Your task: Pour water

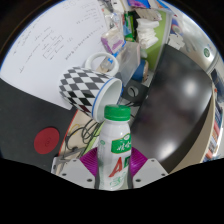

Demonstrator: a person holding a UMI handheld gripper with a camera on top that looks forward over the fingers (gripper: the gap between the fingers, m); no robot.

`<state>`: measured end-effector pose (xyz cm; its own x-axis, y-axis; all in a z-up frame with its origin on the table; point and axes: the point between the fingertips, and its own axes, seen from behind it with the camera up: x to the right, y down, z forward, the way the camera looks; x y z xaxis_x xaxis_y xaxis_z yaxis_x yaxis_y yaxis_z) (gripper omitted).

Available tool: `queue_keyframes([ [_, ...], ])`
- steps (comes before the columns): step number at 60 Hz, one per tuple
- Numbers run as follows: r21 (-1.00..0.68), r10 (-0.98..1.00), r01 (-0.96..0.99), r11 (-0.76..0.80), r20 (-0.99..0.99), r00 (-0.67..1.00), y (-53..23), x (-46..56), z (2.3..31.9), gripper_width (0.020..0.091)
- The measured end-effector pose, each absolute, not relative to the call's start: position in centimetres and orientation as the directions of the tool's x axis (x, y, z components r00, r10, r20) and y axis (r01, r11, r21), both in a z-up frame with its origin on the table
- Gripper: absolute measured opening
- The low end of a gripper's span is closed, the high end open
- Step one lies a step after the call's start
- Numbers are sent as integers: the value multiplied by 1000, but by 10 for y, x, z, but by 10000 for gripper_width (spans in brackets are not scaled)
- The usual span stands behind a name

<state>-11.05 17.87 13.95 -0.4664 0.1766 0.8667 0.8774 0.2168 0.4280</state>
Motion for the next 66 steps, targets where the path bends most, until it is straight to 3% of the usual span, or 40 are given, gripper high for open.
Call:
queue_keyframes([
  [10,367,190,904,220,893,-408,171,-119,143,378],
  [24,-228,341,955,187,927,154,137,-131,184,375],
  [33,-614,408,788,35,729,550,122,-101,198,391],
  [41,-878,392,461,-130,381,837,113,-79,188,392],
  [51,-956,343,172,-238,83,936,131,-55,159,393],
  [66,-966,326,125,-228,45,944,150,-65,111,394],
])
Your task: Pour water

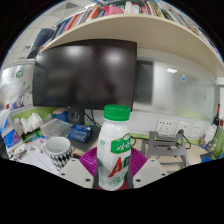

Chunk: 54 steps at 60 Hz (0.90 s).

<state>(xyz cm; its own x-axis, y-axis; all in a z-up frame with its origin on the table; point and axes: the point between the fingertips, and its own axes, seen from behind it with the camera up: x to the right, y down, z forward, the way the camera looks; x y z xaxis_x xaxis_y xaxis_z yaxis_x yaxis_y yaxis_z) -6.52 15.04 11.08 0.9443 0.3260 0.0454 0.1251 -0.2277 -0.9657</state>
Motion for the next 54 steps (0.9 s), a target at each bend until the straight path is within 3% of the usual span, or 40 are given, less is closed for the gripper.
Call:
queue_keyframes([
  [5,-961,328,141,-238,57,943,152,-68,88,410],
  [17,-980,281,94,-174,42,959,149,-60,96,395],
  [27,-975,296,129,-180,72,953,151,-62,95,535],
  [33,-970,288,123,-209,59,956,145,-59,94,767],
  [36,-971,276,119,-210,58,959,139,-54,98,838],
  [46,-946,235,136,-294,66,970,87,-32,105,851],
  [54,-936,197,76,-343,7,980,35,-21,136,850],
])
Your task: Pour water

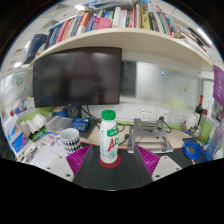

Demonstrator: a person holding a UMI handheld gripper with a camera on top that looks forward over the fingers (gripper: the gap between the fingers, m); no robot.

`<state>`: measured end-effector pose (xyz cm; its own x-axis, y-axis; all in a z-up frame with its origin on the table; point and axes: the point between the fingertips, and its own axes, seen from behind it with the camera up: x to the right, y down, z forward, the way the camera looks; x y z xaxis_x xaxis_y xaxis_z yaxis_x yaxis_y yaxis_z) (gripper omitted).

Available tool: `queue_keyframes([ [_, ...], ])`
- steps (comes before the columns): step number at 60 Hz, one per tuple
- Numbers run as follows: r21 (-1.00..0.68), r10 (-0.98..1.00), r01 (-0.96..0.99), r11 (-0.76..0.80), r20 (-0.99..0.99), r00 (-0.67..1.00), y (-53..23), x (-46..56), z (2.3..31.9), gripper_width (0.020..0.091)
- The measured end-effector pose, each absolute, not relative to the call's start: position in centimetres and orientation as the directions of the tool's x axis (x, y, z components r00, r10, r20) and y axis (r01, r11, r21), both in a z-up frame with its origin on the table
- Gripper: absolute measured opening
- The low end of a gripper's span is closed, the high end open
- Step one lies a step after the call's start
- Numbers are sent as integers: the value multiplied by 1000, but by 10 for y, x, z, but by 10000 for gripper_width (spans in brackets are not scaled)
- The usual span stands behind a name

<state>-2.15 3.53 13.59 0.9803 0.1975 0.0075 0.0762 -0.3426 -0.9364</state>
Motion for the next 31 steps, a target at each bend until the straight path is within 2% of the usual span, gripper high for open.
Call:
queue_keyframes([
  [14,-955,123,5,-298,-33,992,-18,6,205,850],
  [22,-952,87,-28,-306,-58,994,-39,24,216,848],
  [31,-943,46,-11,-332,-28,999,-51,44,212,849],
])
